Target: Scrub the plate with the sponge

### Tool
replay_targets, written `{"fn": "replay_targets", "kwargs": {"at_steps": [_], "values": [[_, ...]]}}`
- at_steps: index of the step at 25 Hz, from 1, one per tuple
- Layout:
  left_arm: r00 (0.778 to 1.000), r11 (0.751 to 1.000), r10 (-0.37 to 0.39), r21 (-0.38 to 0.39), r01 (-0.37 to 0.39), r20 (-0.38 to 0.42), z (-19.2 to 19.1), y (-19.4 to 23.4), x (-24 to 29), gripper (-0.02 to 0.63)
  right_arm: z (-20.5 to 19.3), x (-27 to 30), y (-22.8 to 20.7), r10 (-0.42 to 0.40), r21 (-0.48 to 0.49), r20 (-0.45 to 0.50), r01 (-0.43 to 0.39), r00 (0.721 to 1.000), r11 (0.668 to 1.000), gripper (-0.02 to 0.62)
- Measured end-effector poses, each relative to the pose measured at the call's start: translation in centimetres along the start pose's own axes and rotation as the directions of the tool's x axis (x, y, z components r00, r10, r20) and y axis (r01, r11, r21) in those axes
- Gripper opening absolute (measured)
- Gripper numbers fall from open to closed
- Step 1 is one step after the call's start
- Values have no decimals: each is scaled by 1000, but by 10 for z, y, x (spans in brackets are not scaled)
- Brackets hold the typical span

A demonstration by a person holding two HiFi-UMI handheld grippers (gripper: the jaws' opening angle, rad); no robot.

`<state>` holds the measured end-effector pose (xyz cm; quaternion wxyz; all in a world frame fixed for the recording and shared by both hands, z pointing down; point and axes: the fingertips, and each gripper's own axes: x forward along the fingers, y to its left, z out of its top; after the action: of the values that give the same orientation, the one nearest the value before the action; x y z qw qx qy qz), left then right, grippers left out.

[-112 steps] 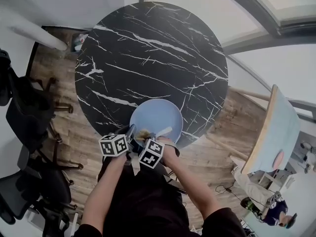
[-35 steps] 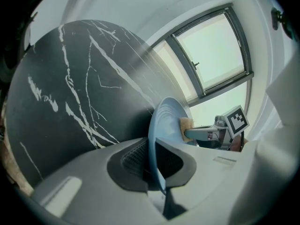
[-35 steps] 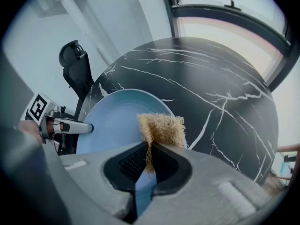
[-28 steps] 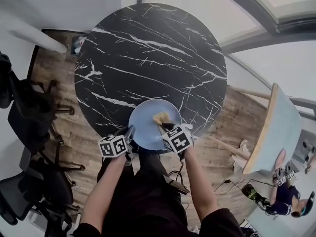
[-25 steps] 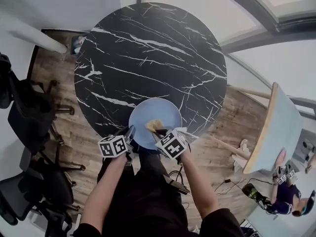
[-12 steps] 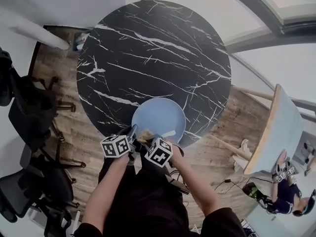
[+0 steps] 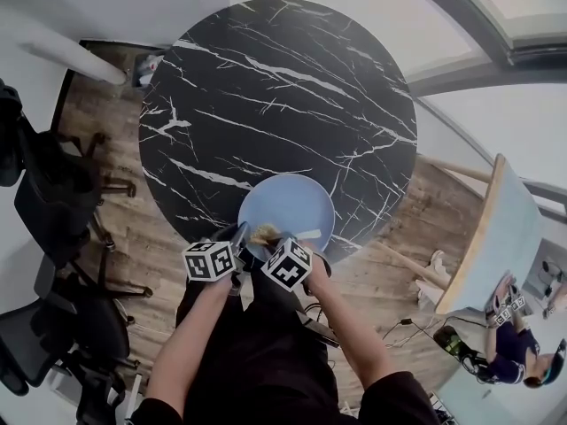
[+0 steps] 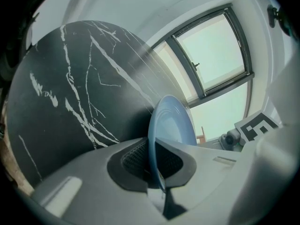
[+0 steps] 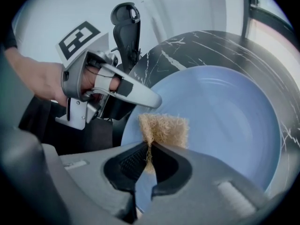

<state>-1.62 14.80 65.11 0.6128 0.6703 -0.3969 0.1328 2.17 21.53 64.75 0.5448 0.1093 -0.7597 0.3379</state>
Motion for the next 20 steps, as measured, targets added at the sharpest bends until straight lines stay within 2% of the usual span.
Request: {"fn": "replay_targets", "kwargs": {"at_steps": [5, 10, 20], "values": [[1000, 1000, -1, -13, 1, -1, -1, 0, -1, 26, 5, -9, -19, 2, 54, 29, -4, 1000, 999, 21], [1000, 1000, 2, -17, -2, 1, 0, 0, -1, 25, 8, -20, -45, -32, 119, 61, 25, 998, 993, 21], [1000, 1000, 1, -22, -1, 2, -1, 1, 0, 26, -5, -42, -96, -135, 292, 89, 104, 987, 951, 21]]}}
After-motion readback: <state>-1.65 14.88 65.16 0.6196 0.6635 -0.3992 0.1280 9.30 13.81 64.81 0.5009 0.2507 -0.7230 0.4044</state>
